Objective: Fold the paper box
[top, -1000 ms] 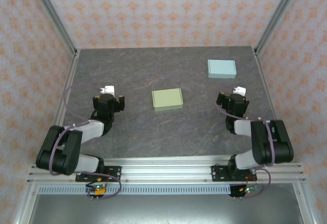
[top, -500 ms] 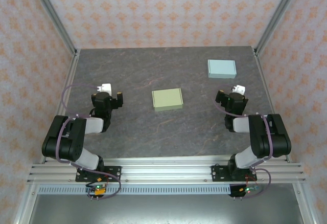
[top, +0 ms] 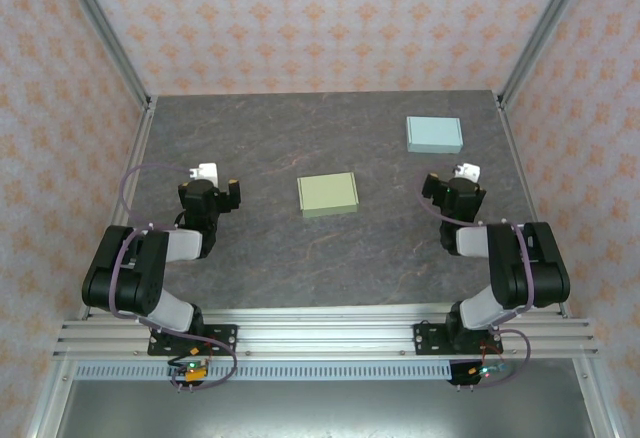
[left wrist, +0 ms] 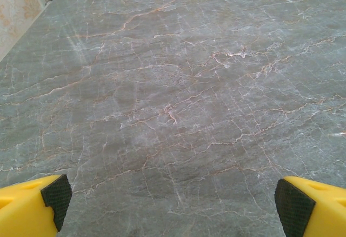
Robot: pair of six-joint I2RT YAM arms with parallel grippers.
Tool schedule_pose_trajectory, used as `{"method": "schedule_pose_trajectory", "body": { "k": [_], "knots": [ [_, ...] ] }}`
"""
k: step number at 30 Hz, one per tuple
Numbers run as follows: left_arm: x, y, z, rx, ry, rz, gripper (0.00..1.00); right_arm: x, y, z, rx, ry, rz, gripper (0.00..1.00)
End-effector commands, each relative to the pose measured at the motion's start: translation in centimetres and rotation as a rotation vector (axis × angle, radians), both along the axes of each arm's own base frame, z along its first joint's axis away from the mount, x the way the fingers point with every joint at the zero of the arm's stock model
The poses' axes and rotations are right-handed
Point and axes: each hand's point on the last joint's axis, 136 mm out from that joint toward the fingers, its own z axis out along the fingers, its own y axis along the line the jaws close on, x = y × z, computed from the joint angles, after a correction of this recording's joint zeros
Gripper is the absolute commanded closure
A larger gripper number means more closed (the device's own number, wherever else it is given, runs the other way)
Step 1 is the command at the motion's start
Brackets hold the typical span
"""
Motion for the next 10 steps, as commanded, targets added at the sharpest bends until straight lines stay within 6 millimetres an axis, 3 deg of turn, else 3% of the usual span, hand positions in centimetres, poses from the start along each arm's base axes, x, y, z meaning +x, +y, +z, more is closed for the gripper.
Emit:
{"method": "schedule_pose_trajectory", "body": {
  "k": [1, 10],
  "knots": [
    [0.93, 0.23, 1.62, -0.014, -0.058, 0.008, 0.0, 0.7, 0.47, 0.26, 0.003, 0.004, 0.031, 0.01],
    [0.91, 0.23, 1.58, -0.013, -0.056, 0.008, 0.0, 0.4, 0.45, 0.55, 0.0, -0.015, 0.033, 0.01]
  ]
}}
